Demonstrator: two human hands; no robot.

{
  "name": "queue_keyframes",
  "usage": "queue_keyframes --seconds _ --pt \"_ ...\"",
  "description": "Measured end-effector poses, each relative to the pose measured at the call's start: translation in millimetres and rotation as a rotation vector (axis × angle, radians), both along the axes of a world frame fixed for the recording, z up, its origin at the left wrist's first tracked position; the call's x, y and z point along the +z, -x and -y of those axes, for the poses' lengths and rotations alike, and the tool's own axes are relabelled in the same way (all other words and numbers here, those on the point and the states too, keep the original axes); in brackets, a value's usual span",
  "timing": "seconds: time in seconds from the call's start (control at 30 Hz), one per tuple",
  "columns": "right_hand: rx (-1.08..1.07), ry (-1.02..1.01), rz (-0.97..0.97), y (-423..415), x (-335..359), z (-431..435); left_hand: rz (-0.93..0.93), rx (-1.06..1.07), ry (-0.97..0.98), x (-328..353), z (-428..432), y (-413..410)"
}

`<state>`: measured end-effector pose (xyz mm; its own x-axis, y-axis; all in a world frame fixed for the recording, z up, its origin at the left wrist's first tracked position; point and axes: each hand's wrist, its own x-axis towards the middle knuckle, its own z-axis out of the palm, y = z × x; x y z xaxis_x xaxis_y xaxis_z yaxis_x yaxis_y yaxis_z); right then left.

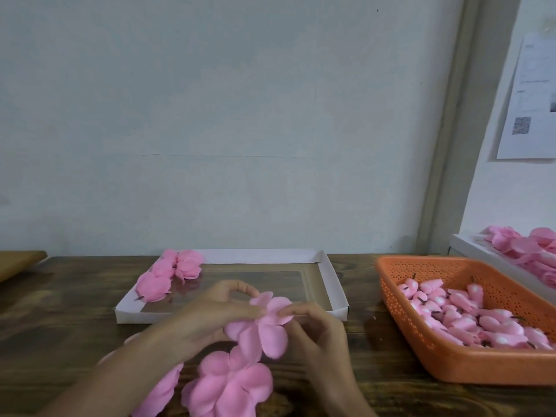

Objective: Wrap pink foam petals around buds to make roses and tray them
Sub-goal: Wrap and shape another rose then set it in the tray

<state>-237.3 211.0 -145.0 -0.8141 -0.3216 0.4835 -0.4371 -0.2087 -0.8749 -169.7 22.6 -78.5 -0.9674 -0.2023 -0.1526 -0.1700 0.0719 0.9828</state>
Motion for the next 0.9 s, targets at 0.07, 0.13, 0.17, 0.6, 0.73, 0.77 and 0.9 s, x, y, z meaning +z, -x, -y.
queue_keyframes --seconds 0.07,0.13,0.17,0.6,0.73,0.77,0.9 --pt "0.029 0.019 0.061 0 3 -4 -0.034 0.106 -0.002 -4 -19 3" --pt "-0.043 -0.015 0.005 2 12 -10 -0.085 0.203 -0.033 -10 -33 4" --pt "-0.145 -0.061 -0.1 6 18 -16 -0.101 0.225 -0.064 -13 -38 5" --pt "-0.496 -1.459 -0.188 168 131 -139 -0.079 0.396 -0.218 -12 -60 12" --pt "-0.27 -1.664 -0.206 189 86 -147 -0.07 0.381 -0.205 -26 -57 16" --pt "-0.281 -1.637 -0.225 192 80 -148 -0.071 0.373 -0.214 -30 -56 16" --pt "-0.298 -1.654 -0.158 189 82 -145 -0.061 0.364 -0.21 -38 -54 18"
